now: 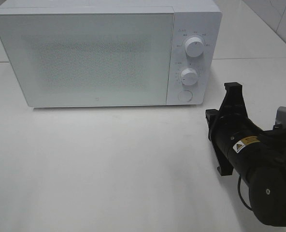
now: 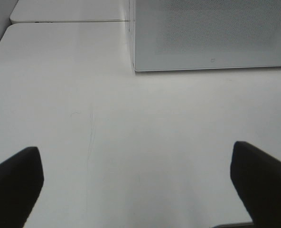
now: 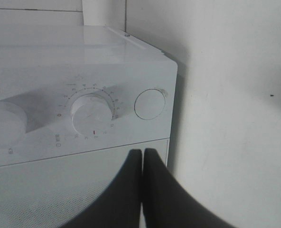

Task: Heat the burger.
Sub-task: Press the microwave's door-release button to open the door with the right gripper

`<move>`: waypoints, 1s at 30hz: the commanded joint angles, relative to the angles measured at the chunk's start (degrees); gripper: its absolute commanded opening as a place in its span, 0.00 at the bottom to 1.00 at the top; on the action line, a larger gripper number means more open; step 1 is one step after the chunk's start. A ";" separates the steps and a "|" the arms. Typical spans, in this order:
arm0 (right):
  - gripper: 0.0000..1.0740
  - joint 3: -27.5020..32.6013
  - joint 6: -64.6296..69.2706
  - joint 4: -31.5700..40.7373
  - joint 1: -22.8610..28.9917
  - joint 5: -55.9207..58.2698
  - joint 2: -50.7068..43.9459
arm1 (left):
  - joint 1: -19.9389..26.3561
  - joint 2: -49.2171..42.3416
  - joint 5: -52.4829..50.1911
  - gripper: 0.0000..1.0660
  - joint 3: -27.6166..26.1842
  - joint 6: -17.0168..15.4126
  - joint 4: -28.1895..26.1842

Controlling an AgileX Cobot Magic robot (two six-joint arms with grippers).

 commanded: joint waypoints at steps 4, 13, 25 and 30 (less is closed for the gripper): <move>0.00 -1.78 0.17 1.20 0.06 2.58 0.06 | 0.11 -1.15 -0.74 0.94 0.23 -0.06 -0.34; 0.00 -8.71 -7.16 -0.63 -4.70 11.46 0.17 | 0.11 -1.15 -0.74 0.94 0.23 -0.06 -0.34; 0.00 -16.21 -8.88 -6.25 -10.77 16.16 5.67 | 0.11 -1.15 -0.74 0.94 0.23 -0.06 -0.34; 0.00 -19.08 -8.19 -7.96 -13.52 16.27 8.54 | 0.11 -1.15 -0.74 0.94 0.23 -0.06 -0.34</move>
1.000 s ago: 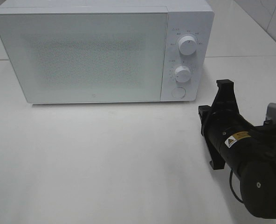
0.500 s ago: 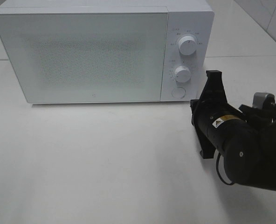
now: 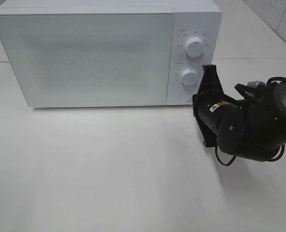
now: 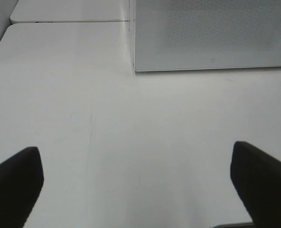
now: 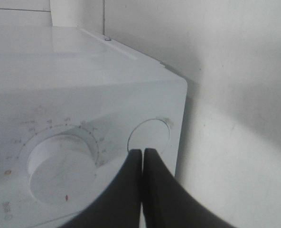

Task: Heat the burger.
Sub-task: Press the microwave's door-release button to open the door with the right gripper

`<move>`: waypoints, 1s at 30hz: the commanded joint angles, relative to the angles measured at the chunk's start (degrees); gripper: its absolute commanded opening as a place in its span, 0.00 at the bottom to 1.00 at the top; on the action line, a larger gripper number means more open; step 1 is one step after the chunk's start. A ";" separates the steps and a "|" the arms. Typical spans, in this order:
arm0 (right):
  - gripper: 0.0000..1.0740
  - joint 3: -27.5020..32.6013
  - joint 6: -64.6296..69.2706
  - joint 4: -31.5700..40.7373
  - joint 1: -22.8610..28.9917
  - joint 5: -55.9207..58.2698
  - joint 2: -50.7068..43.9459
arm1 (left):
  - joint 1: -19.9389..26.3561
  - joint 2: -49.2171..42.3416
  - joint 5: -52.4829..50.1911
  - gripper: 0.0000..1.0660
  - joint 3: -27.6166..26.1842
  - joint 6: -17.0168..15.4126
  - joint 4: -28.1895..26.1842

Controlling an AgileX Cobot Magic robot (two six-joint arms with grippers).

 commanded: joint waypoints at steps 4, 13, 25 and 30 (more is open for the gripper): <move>0.00 -3.09 1.49 -3.27 -1.26 0.63 2.69 | 0.11 -1.15 -0.74 0.94 0.23 -0.06 -0.34; 0.00 -7.62 4.24 -3.50 -2.01 0.40 7.73 | 0.11 -1.15 -0.74 0.94 0.23 -0.06 -0.34; 0.00 -11.57 4.53 -4.30 -3.32 0.17 11.17 | 0.11 -1.15 -0.74 0.94 0.23 -0.06 -0.40; 0.00 -12.66 4.87 -4.30 -3.32 -1.83 11.23 | 0.11 -1.15 -0.74 0.94 0.23 -0.06 -0.40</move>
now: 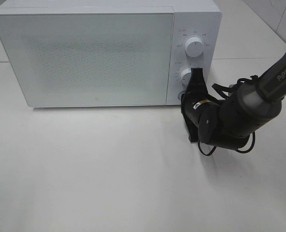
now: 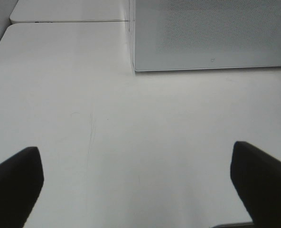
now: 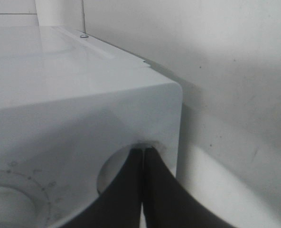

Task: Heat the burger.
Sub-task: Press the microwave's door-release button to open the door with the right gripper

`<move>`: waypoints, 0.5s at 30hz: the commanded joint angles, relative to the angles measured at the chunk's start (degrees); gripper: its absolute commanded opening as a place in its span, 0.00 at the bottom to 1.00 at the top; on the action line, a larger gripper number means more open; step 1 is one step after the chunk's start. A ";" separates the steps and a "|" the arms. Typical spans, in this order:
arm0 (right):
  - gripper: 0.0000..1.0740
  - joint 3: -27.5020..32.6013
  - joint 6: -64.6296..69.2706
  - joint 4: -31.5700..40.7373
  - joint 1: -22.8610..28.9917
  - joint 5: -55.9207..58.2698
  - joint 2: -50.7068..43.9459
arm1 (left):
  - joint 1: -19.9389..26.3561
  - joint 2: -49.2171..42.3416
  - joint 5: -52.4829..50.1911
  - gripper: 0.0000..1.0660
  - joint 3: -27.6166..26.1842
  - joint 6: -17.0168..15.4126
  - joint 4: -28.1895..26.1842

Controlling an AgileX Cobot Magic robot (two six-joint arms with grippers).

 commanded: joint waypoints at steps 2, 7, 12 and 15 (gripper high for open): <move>0.00 -2.12 0.40 -0.40 -0.29 -4.07 0.17 | 0.11 -1.15 -0.74 0.94 0.23 -0.06 -0.40; 0.00 -4.30 -0.34 0.57 -0.29 -5.79 0.17 | 0.11 -1.15 -0.74 0.94 0.23 -0.06 -0.40; 0.00 -6.53 -3.32 0.97 -0.92 -7.10 0.17 | 0.11 -1.15 -0.74 0.94 0.23 -0.06 -0.40; 0.00 -8.54 -5.27 4.13 -0.92 -10.77 0.17 | 0.11 -1.15 -0.74 0.94 0.23 -0.06 -0.40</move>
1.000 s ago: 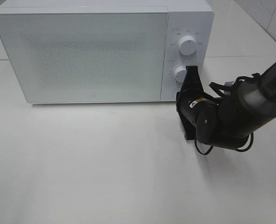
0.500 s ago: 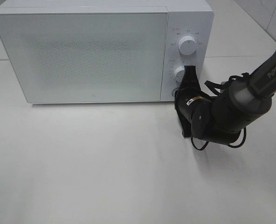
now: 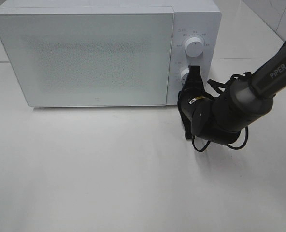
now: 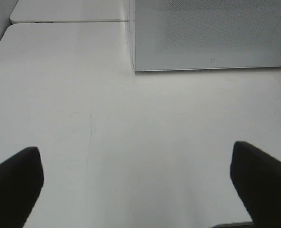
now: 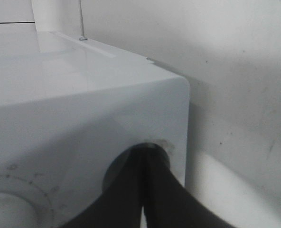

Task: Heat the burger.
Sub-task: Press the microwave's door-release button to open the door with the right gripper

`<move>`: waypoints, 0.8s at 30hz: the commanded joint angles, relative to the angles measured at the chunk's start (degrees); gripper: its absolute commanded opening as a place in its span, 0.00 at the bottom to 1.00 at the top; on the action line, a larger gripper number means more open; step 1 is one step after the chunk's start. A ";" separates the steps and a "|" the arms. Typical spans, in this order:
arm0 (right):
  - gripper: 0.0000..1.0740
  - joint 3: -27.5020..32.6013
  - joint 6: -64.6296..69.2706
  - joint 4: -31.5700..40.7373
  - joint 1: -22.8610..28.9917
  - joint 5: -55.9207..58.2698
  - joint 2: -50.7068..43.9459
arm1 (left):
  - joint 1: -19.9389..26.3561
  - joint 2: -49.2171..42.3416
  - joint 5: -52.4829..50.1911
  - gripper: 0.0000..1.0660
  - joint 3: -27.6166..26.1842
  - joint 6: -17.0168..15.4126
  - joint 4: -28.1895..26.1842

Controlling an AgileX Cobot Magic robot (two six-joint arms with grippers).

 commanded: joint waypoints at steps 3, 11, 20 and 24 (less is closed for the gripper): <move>0.00 -6.02 -2.75 -0.40 -1.38 -12.03 -0.57 | 0.11 -1.15 -0.74 0.94 0.23 -0.06 -0.40; 0.00 -6.53 -3.44 0.00 -1.38 -11.92 -0.57 | 0.11 -1.15 -0.74 0.94 0.23 -0.06 -0.40; 0.00 -4.18 -3.90 1.20 -0.11 -5.50 -2.06 | 0.11 -1.15 -0.74 0.94 0.23 -0.06 -0.40; 0.00 -2.81 -3.21 1.32 0.40 -3.44 -2.29 | 0.11 -1.15 -0.74 0.94 0.23 -0.06 -0.40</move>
